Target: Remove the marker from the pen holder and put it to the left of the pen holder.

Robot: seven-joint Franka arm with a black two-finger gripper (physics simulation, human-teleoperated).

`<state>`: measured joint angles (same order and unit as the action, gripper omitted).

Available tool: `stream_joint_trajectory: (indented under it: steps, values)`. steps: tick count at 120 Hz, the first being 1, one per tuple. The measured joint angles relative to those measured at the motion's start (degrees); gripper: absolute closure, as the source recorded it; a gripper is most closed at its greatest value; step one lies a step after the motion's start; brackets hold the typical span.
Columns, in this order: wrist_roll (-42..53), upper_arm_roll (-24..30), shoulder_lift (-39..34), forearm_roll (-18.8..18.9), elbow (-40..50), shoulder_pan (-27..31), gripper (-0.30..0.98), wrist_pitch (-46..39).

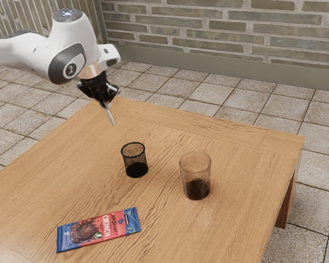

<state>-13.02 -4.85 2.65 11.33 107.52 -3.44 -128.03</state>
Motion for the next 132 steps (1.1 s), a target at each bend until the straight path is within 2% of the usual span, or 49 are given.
stream_joint_trajectory:
  steps: [12,28,45,74,90,110,120,128,132]
  values:
    - [-0.3,-0.1,0.7,1.0,0.0,3.4,0.77,2.6]
    - [-0.4,0.0,5.1,0.9,-0.5,8.6,0.77,8.7]
    - [0.5,3.7,18.1,-0.1,-14.1,10.4,0.77,20.1]
    - [3.1,6.5,26.3,-0.2,-24.6,12.0,0.77,35.5]
    - [5.0,9.8,32.5,2.6,-33.3,12.1,0.77,39.6]
    - [7.5,10.3,33.6,2.4,-34.4,13.2,0.41,40.6]
    - [8.5,10.3,32.7,2.2,-34.2,13.3,0.28,40.8]
    - [9.2,10.2,28.6,2.4,-32.9,13.2,0.20,40.8]
    - [9.5,10.2,21.9,2.4,-29.2,13.0,0.17,39.8]
